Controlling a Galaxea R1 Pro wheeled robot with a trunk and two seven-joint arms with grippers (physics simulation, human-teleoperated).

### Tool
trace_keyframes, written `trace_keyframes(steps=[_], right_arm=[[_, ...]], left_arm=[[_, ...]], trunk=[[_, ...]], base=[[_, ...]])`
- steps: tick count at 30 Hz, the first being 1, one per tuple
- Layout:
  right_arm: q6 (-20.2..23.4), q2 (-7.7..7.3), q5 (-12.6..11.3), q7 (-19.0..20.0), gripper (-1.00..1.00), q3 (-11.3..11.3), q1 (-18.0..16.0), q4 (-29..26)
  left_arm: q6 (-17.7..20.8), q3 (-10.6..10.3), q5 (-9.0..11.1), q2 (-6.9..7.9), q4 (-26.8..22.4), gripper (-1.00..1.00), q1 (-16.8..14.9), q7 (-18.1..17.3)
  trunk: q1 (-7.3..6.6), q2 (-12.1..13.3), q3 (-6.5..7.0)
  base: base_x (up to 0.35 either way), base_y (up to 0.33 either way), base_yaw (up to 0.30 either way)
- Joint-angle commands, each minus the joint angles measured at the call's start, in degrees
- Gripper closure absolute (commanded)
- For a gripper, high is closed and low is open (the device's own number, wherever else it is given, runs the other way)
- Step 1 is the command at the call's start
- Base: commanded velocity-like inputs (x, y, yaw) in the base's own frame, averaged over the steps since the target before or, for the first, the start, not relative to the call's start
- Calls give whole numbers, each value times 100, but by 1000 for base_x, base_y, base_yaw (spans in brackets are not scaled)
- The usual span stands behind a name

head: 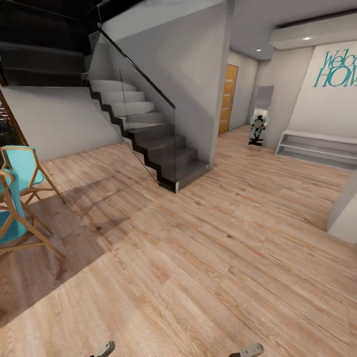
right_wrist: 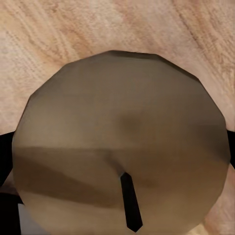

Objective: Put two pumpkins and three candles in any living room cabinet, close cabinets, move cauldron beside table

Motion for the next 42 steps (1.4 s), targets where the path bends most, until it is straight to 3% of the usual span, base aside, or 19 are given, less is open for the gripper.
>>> trace_keyframes(steps=[1,42], right_arm=[[0,0,-24,10,100,1,0,-1],[-16,8,-24,1,100,1,0,-1]], left_arm=[[4,0,-9,0,0,100,-1,1],[-5,30,0,13,0,100,1,1]], trunk=[[0,0,-7],[0,0,-319]], base=[[0,0,193],[0,0,183]])
